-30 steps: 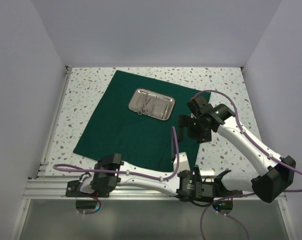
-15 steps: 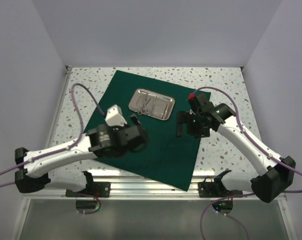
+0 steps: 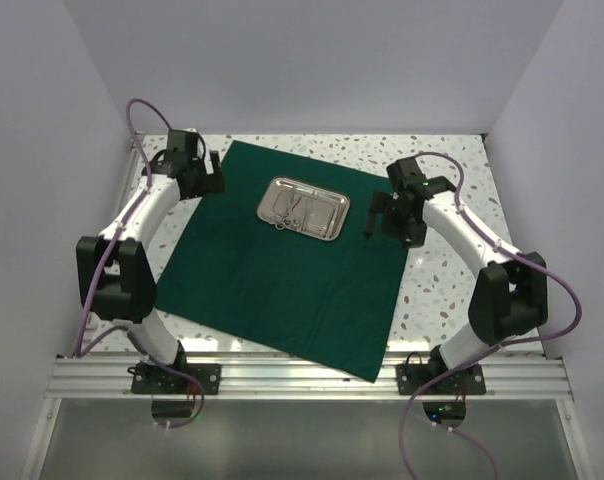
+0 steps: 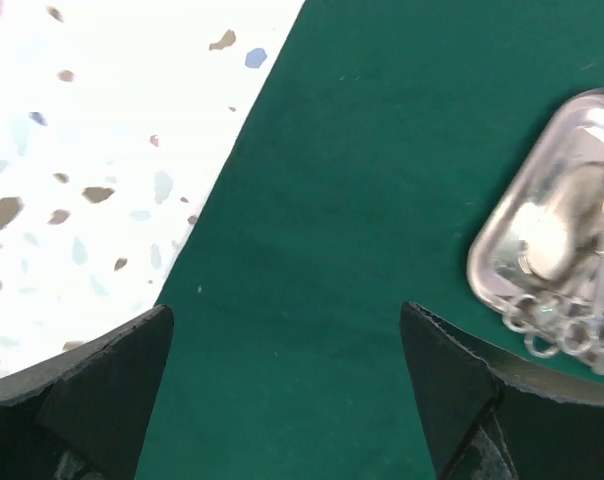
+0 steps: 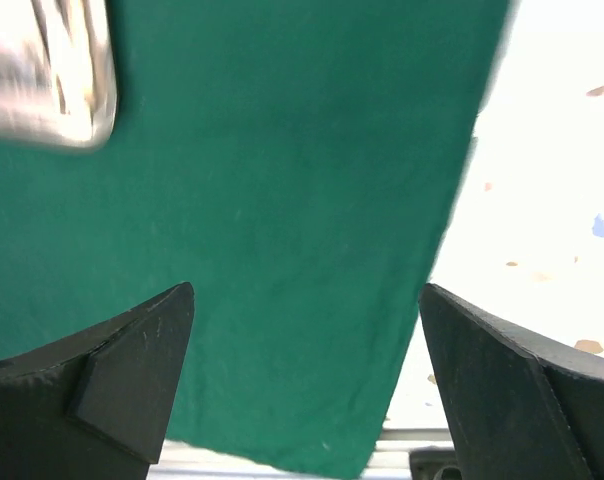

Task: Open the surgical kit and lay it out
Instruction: Adjust the surgical kit at the center of the board.

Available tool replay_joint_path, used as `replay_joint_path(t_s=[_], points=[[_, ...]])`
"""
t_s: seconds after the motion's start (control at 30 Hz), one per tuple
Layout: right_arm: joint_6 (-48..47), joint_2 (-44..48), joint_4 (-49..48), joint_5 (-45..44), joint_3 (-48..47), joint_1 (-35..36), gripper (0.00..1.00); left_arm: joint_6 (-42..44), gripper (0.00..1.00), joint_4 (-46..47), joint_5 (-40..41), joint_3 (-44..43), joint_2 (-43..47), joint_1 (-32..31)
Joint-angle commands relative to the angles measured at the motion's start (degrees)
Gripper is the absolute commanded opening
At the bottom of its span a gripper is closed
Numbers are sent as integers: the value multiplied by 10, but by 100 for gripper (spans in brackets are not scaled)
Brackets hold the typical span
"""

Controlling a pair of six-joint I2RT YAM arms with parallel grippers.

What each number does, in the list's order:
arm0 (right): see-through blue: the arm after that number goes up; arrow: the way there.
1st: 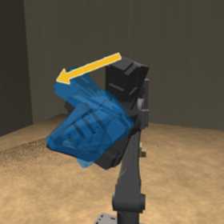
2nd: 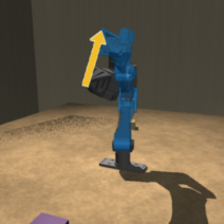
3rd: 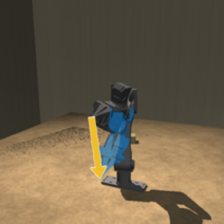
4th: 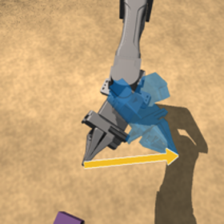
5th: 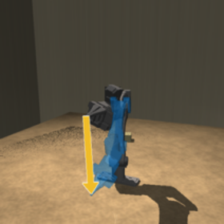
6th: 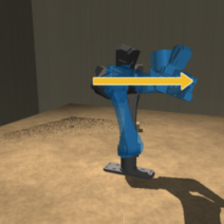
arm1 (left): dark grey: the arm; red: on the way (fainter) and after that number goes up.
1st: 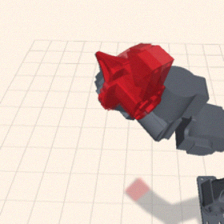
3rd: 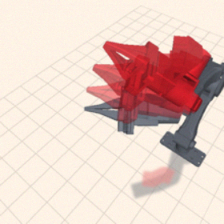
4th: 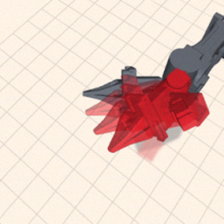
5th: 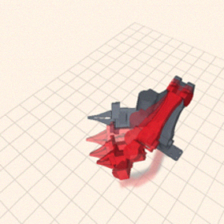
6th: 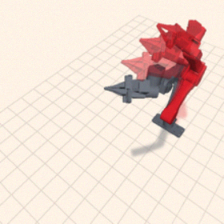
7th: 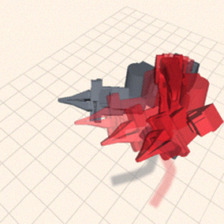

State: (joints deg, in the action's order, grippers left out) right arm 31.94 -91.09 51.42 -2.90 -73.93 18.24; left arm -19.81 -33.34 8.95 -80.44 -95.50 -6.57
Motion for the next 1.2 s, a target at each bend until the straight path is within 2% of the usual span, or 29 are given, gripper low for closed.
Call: replay_joint_path(t_s=[0.0,0.03,0.17,0.3,0.5,0.73,0.87,0.93,0.97,1.0,1.03,1.07,1.1,1.13,1.17], points=[[14,6,-27,-12,-31,-67,99,78,98,54,-117,-61,-65,65],[24,-4,-32,-6,-31,-98,98,76,97,54,-127,-73,-84,70],[25,-41,-42,-4,-44,-135,98,81,96,64,-173,-137,-169,113],[11,-94,-52,-26,-58,-146,98,86,96,56,-205,-182,-237,130],[26,-197,-108,-5,-80,-160,98,96,93,33,-253,-231,-301,131],[30,-275,-108,16,-145,-160,98,94,77,5,-261,-241,-343,129],[42,-305,-124,41,-157,-160,93,95,65,-13,-250,-226,-359,129],[48,-319,-138,53,-162,-160,82,95,60,-15,-260,-209,-362,129],[50,-322,-142,65,-163,-160,63,94,56,-16,-260,-205,-362,129],[52,-327,-148,68,-165,-159,55,94,52,-18,-261,-199,-362,129],[54,-333,-149,71,-169,-160,47,94,42,-20,-264,-189,-362,130],[55,-346,-147,75,-183,-160,33,91,35,-22,-264,-183,-362,130],[55,-356,-145,79,-192,-160,28,91,27,-25,-267,-180,-362,129],[55,-363,-137,83,-213,-160,23,92,8,-31,-278,-173,-362,129],[56,-382,-134,84,-225,-160,12,90,0,-33,-281,-165,-357,130]])
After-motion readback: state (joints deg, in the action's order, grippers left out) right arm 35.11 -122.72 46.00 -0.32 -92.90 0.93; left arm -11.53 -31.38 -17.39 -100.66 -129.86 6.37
